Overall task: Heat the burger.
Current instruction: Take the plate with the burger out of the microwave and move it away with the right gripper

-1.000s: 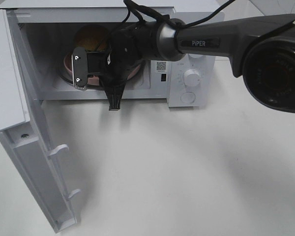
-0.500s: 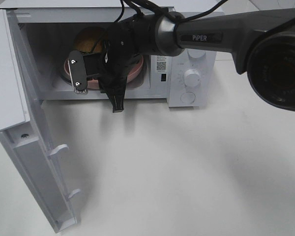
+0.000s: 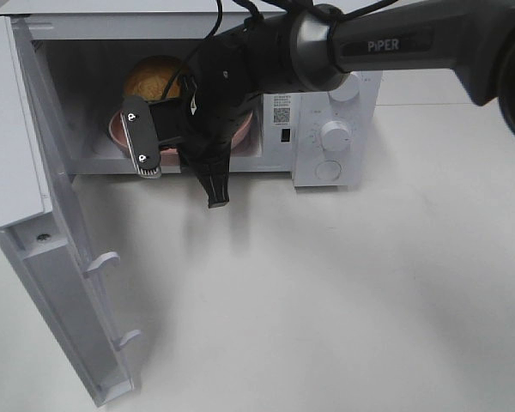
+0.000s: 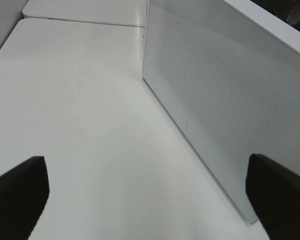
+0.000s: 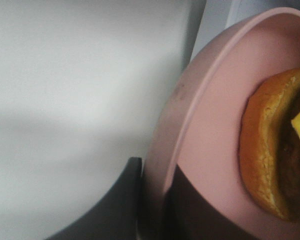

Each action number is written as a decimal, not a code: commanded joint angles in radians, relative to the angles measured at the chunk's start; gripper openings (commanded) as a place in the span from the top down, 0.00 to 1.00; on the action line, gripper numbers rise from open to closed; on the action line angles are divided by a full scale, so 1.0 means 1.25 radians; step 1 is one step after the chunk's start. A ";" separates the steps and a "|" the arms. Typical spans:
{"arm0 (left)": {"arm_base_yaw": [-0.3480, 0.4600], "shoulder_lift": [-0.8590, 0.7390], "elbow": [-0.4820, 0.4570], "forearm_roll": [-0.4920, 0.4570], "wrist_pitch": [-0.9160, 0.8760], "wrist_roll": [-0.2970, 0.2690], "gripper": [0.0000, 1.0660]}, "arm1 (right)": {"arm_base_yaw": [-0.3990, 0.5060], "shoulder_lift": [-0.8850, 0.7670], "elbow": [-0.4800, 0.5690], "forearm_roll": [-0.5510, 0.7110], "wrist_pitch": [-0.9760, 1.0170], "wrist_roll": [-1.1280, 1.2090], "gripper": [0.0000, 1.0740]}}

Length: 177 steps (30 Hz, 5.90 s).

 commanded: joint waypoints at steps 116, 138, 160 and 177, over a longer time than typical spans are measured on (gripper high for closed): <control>0.002 -0.006 0.002 -0.006 -0.001 0.001 0.06 | 0.004 -0.984 1.030 -0.652 0.092 1.000 1.00; 0.002 -0.006 0.002 -0.006 -0.001 0.001 0.06 | 0.004 -0.825 0.993 -0.714 0.364 1.547 1.00; 0.002 -0.006 0.002 -0.006 -0.001 0.001 0.06 | 0.002 -0.525 0.946 -0.721 0.364 1.906 0.99; 0.002 -0.006 0.002 -0.006 -0.001 0.001 0.06 | 0.002 -0.438 0.946 -0.747 0.294 1.966 0.98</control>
